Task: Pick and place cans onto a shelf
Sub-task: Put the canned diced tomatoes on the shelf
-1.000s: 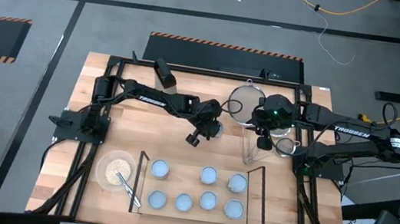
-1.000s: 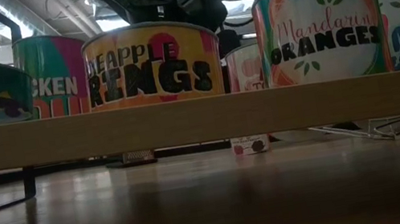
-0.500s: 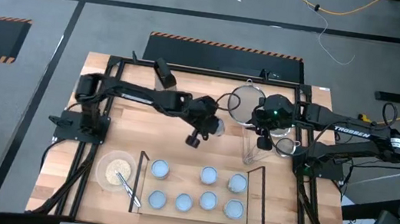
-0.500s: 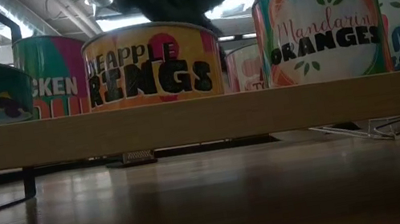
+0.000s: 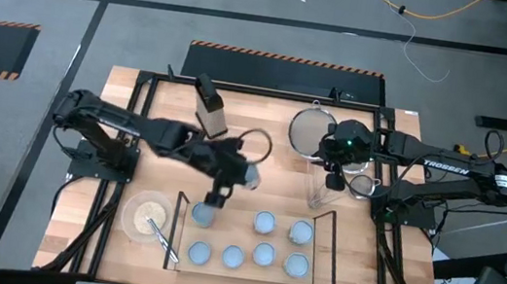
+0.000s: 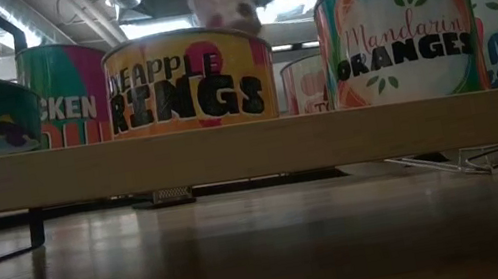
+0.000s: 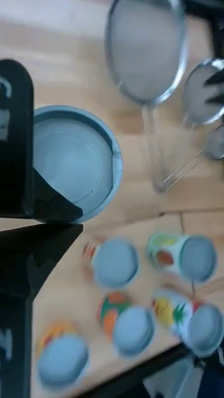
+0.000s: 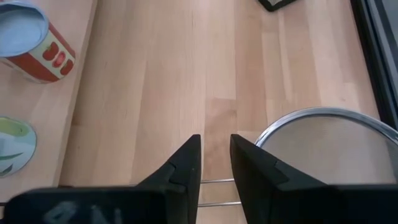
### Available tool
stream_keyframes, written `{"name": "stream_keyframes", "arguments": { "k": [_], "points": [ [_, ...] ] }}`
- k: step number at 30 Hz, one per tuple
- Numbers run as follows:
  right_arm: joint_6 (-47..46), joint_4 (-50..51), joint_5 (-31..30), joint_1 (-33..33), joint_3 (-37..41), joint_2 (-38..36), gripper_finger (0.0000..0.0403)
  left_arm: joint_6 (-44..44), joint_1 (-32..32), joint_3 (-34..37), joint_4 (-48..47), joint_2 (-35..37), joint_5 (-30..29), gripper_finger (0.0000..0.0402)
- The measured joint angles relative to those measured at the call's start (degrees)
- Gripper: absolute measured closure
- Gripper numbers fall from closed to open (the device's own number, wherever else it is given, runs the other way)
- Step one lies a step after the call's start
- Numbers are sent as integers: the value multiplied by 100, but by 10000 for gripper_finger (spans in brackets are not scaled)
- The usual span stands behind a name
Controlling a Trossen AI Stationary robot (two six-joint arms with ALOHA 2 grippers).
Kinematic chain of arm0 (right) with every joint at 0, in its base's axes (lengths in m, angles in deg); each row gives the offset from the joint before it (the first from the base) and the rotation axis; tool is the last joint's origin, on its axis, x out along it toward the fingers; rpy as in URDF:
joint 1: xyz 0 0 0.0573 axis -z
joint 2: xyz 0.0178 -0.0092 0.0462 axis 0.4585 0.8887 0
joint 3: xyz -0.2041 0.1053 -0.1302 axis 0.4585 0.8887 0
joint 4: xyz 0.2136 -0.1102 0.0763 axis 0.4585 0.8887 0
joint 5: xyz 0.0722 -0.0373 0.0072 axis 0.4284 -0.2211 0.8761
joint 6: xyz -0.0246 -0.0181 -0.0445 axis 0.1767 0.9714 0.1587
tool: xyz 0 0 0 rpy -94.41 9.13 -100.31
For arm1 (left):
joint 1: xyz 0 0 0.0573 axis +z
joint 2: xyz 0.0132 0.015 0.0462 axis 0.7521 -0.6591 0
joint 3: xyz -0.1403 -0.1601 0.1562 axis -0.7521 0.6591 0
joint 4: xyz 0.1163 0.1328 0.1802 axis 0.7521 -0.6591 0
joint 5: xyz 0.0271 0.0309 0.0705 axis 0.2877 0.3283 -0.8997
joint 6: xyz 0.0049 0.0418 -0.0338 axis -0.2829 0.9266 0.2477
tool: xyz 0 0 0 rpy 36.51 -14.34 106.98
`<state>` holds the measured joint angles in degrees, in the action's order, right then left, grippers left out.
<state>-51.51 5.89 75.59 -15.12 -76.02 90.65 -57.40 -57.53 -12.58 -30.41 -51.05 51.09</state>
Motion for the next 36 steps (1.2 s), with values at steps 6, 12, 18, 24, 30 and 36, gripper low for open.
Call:
{"name": "stream_keyframes", "arguments": {
  "k": [6,12,18,24,30,36],
  "points": [
    [-19,-18,95,1,0,0,312,-796,-778,0,-195,-32,-241,401],
    [-24,-20,95,1,0,0,312,-1166,-1273,7,-135,-356,-601,401],
    [-24,-20,93,1,0,0,312,-1576,-1581,6,-68,-819,-826,401],
    [-22,-25,93,1,0,1,312,-1599,-1698,4,-23,-1252,-843,401],
    [-22,-23,93,1,0,0,312,-1600,-1689,4,19,-1551,-837,401],
    [-20,-23,93,1,0,1,312,-1598,-1689,2,20,-1558,-819,400]
  ]
}}
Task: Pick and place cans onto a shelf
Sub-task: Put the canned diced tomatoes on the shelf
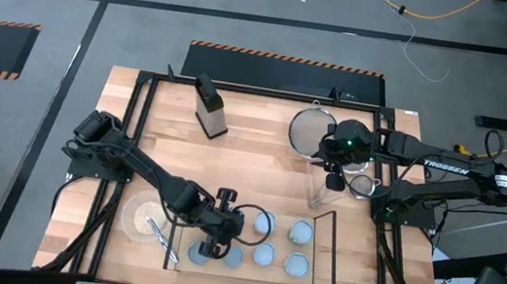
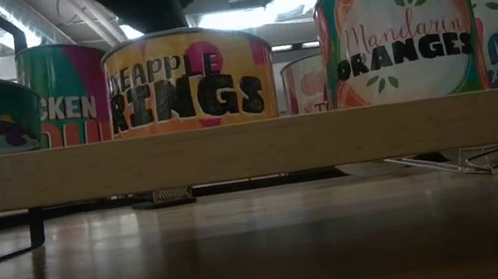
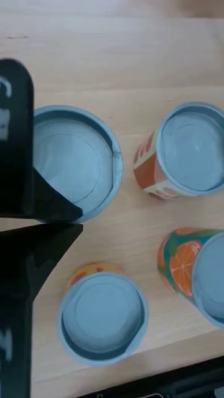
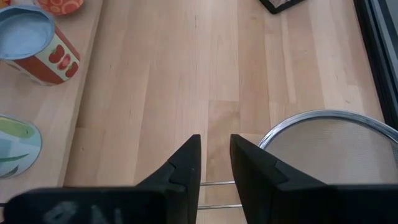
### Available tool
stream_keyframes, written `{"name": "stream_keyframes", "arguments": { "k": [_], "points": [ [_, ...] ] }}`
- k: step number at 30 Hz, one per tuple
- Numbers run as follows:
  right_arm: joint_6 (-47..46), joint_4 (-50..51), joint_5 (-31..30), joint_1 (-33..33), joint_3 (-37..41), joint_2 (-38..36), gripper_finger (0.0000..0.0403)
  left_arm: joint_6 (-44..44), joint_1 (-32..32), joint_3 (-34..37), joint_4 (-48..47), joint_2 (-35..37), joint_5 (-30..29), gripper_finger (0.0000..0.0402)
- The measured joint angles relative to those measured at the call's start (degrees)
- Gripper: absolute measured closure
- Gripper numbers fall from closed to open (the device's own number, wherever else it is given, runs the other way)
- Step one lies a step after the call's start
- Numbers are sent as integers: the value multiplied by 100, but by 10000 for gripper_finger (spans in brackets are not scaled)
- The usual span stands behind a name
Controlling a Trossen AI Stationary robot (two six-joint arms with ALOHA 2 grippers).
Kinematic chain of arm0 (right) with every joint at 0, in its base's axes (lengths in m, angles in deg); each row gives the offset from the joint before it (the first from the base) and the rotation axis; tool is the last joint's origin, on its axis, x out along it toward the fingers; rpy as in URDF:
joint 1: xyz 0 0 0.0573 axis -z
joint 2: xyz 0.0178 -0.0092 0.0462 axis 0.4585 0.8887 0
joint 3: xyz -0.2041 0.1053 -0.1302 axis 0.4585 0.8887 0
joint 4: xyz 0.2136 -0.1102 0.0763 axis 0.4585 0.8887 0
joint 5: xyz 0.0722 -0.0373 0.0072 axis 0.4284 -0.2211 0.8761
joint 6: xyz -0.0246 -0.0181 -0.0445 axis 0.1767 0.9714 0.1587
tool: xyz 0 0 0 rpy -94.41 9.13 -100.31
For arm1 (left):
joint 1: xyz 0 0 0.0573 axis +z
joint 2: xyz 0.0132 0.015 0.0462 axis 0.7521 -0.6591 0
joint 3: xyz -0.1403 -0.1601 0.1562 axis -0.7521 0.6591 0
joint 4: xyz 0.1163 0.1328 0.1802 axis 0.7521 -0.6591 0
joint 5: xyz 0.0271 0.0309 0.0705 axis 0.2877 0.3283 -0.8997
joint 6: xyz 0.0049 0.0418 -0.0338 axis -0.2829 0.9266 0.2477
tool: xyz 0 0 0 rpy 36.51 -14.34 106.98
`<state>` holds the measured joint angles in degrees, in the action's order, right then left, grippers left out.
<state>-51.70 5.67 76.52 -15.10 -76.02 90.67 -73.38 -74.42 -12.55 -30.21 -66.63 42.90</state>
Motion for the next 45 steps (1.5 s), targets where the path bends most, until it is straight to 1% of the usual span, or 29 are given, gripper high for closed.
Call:
{"name": "stream_keyframes", "arguments": {
  "k": [7,39,45],
  "points": [
    [0,0,0,-1,0,0,312,1,-2,0,-2,0,107,395],
    [2,2,0,-1,0,1,312,-131,-4,0,40,-3,17,393],
    [2,10,-2,1,0,1,312,-129,0,-11,209,-248,63,393]
  ]
}}
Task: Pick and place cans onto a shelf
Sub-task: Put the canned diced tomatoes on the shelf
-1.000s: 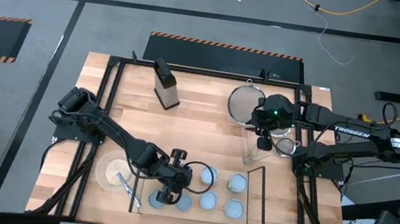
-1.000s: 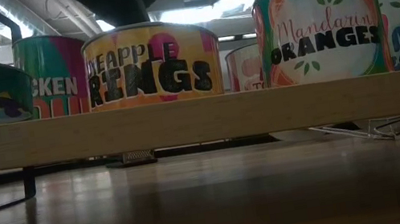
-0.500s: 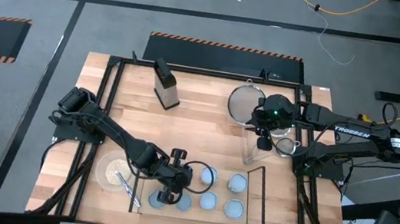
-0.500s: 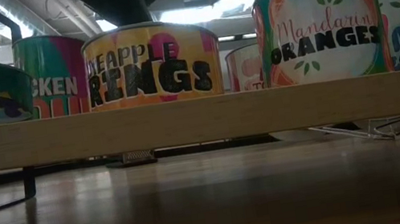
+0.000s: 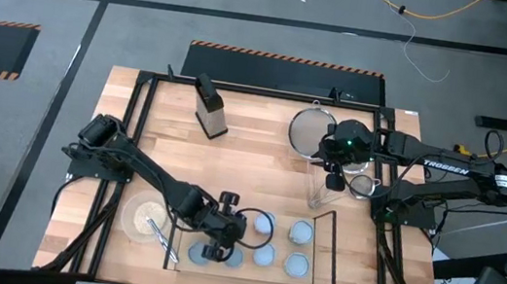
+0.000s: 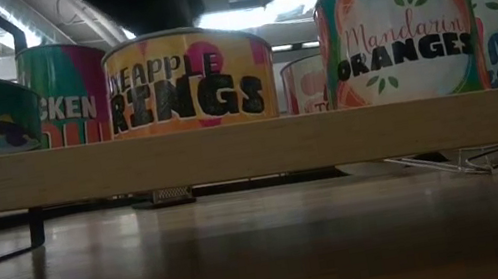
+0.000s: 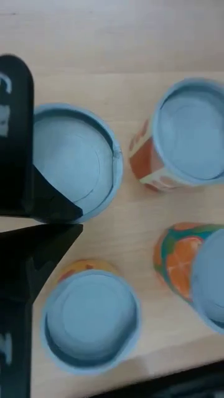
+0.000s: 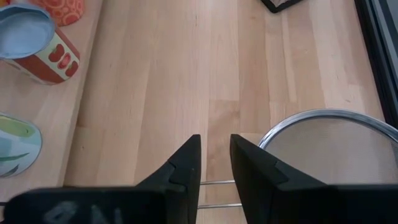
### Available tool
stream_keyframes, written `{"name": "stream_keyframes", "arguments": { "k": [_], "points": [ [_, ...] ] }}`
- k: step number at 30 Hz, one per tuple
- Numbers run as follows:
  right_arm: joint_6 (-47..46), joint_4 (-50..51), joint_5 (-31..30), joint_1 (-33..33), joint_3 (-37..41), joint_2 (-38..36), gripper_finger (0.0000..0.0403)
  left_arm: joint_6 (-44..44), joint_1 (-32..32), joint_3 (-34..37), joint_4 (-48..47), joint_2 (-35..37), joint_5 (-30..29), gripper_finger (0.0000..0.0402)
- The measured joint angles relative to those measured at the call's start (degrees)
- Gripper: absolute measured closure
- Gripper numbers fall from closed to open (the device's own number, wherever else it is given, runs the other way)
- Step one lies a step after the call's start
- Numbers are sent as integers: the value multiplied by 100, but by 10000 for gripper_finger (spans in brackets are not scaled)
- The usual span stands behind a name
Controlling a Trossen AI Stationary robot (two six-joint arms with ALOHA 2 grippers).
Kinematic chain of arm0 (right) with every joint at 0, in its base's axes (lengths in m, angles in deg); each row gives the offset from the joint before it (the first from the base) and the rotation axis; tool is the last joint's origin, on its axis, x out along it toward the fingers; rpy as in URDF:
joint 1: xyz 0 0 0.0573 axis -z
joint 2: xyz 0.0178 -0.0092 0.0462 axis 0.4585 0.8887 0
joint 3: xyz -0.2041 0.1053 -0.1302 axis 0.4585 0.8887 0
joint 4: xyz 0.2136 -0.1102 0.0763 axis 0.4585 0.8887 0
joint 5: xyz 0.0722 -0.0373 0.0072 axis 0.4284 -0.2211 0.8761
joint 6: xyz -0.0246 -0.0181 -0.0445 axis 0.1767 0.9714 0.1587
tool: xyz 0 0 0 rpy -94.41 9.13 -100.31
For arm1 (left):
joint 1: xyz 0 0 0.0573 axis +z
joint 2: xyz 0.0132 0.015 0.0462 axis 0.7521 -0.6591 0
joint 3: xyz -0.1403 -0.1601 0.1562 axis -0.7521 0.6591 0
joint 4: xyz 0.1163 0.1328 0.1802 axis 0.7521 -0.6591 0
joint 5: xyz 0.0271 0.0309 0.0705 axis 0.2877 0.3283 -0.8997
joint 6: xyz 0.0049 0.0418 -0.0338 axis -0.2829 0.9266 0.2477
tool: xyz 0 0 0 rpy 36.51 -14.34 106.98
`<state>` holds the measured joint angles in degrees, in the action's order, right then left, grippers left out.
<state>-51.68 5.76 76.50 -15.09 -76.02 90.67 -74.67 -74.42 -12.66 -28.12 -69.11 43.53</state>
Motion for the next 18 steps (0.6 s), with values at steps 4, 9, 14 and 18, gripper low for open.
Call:
{"name": "stream_keyframes", "arguments": {
  "k": [4,9,14,18],
  "points": [
    [0,19,2,0,0,0,312,22,2,2,-22,4,12,392],
    [0,19,2,0,-2,0,312,24,2,2,3,-4,22,392],
    [0,16,3,0,-2,0,312,26,2,3,11,-4,58,377],
    [0,16,8,0,0,0,312,28,0,4,24,1,-49,351]
  ]
}}
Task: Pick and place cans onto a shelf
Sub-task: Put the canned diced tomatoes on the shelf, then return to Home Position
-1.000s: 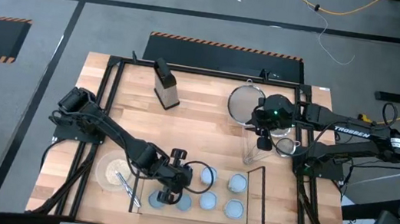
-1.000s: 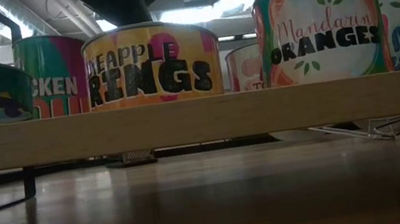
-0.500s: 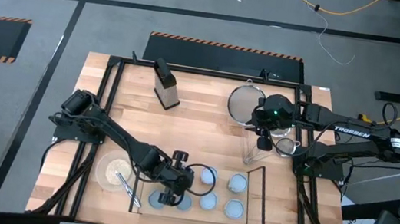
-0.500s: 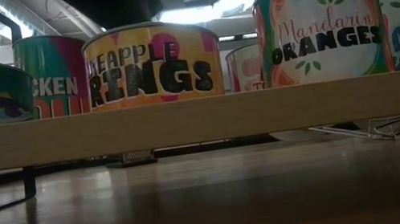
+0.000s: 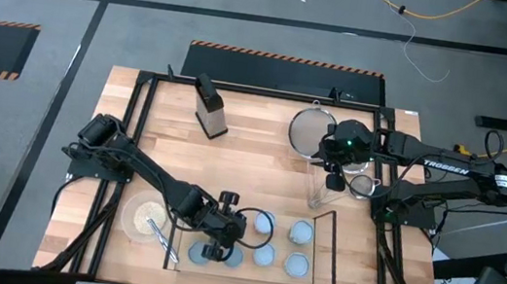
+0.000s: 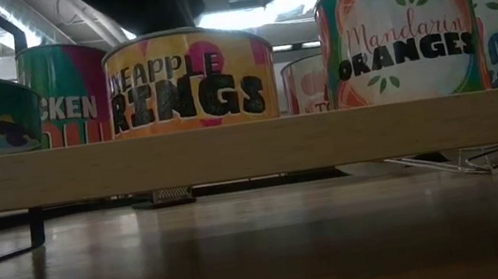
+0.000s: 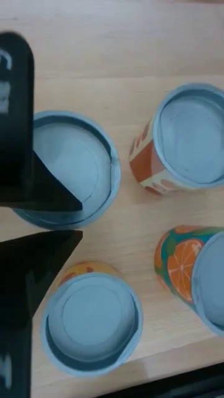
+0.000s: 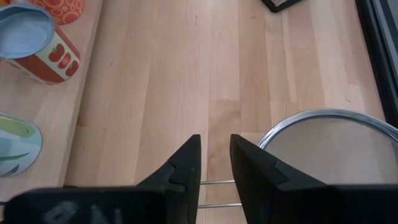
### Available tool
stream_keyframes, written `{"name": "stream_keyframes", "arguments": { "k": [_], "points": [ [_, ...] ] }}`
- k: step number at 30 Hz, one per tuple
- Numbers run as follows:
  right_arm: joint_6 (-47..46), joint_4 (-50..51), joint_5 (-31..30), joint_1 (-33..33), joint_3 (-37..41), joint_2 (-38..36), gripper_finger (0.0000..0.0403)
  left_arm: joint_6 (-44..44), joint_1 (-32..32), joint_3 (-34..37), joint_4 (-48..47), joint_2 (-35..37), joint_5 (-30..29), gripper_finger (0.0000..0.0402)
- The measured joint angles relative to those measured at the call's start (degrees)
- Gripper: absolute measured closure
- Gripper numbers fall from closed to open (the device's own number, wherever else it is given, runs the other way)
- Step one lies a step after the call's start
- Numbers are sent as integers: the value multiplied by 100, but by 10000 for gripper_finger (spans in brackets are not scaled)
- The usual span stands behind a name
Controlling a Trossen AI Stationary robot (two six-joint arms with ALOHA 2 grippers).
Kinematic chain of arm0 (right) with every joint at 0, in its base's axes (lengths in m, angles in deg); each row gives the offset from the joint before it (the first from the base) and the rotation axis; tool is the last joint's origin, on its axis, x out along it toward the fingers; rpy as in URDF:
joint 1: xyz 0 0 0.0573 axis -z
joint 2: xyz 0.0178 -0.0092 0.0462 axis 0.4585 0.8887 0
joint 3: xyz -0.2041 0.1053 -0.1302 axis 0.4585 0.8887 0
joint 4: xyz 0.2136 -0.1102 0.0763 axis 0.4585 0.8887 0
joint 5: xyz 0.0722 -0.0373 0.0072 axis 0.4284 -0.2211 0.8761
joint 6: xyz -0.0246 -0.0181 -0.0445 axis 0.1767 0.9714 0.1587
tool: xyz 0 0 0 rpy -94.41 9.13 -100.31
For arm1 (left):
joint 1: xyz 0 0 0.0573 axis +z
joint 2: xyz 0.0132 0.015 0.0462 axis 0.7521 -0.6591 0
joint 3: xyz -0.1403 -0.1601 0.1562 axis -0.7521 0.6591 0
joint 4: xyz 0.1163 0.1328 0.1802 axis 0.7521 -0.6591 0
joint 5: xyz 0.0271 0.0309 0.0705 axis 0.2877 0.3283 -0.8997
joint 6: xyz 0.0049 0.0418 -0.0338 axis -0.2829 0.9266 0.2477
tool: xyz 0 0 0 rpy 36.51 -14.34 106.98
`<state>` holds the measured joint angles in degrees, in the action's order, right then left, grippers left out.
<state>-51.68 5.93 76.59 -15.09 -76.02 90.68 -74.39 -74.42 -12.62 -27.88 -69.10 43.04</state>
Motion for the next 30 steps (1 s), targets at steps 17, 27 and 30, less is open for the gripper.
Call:
{"name": "stream_keyframes", "arguments": {
  "k": [17,27,30],
  "points": [
    [0,-2,2,0,0,0,312,15,-7,10,-2,34,1,319],
    [0,-4,-2,0,-2,0,312,15,-4,9,33,575,-14,319],
    [0,-9,-2,0,-2,0,312,19,16,11,18,877,-42,319]
  ]
}}
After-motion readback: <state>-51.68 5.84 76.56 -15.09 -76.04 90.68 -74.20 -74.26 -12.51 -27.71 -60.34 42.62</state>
